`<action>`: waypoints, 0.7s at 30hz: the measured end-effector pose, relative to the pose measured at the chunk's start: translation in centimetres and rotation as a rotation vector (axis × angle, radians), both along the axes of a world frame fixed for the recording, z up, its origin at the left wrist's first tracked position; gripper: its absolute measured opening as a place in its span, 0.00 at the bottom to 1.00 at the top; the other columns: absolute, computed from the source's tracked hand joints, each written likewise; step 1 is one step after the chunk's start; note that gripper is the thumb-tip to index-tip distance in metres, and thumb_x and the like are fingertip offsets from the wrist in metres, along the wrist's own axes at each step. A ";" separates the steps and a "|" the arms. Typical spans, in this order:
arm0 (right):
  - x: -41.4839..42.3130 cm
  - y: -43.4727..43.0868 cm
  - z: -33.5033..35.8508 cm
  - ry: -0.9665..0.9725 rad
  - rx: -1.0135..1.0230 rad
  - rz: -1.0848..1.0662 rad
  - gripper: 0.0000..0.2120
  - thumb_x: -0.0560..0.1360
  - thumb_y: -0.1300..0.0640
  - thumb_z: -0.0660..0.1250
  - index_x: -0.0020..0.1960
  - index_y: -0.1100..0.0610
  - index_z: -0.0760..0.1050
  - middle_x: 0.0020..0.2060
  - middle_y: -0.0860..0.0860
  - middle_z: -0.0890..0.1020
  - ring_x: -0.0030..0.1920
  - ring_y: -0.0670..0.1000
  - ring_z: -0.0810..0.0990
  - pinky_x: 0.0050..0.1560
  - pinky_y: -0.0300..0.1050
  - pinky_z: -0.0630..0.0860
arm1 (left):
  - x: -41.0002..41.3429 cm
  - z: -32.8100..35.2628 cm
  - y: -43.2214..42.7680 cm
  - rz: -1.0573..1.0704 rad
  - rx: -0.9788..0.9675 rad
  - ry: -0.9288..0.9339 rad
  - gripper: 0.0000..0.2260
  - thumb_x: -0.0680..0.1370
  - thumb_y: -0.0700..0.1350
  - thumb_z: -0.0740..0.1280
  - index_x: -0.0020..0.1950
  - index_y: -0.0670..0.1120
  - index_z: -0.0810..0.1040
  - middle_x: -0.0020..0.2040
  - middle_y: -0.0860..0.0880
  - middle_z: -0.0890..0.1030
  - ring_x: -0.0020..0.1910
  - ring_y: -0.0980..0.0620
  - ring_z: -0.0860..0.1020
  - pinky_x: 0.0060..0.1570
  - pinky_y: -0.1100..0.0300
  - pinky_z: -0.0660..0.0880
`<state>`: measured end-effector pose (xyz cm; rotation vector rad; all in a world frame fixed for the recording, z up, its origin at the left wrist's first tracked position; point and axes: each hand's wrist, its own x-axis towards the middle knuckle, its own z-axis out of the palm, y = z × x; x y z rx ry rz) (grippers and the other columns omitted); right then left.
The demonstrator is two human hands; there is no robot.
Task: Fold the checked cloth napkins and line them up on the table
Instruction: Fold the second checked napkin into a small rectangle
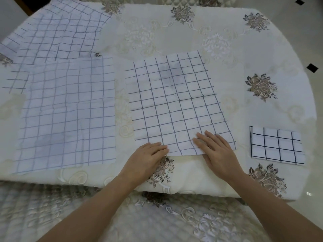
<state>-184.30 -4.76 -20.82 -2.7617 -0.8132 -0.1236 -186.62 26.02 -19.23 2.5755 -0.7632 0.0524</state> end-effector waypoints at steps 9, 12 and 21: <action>-6.0 0.4 1.1 -0.005 0.026 -0.116 0.18 0.82 0.57 0.57 0.67 0.56 0.78 0.63 0.52 0.81 0.66 0.57 0.78 0.62 0.57 0.76 | -2.1 1.4 2.6 -0.011 -0.043 0.081 0.13 0.79 0.41 0.65 0.63 0.43 0.81 0.60 0.45 0.83 0.57 0.44 0.82 0.51 0.49 0.82; -7.9 0.9 1.8 0.016 0.035 -0.155 0.17 0.81 0.55 0.58 0.65 0.55 0.80 0.58 0.50 0.84 0.61 0.56 0.81 0.58 0.52 0.79 | -2.8 1.9 3.3 -0.007 -0.031 0.132 0.15 0.77 0.38 0.70 0.64 0.46 0.80 0.61 0.47 0.83 0.54 0.46 0.83 0.48 0.50 0.83; -12.0 1.1 6.1 0.335 -0.006 -0.163 0.18 0.81 0.49 0.57 0.66 0.46 0.79 0.57 0.45 0.84 0.57 0.51 0.83 0.51 0.48 0.82 | -6.4 4.8 4.0 -0.088 0.180 0.412 0.17 0.80 0.43 0.65 0.68 0.53 0.74 0.62 0.50 0.81 0.56 0.46 0.81 0.52 0.51 0.78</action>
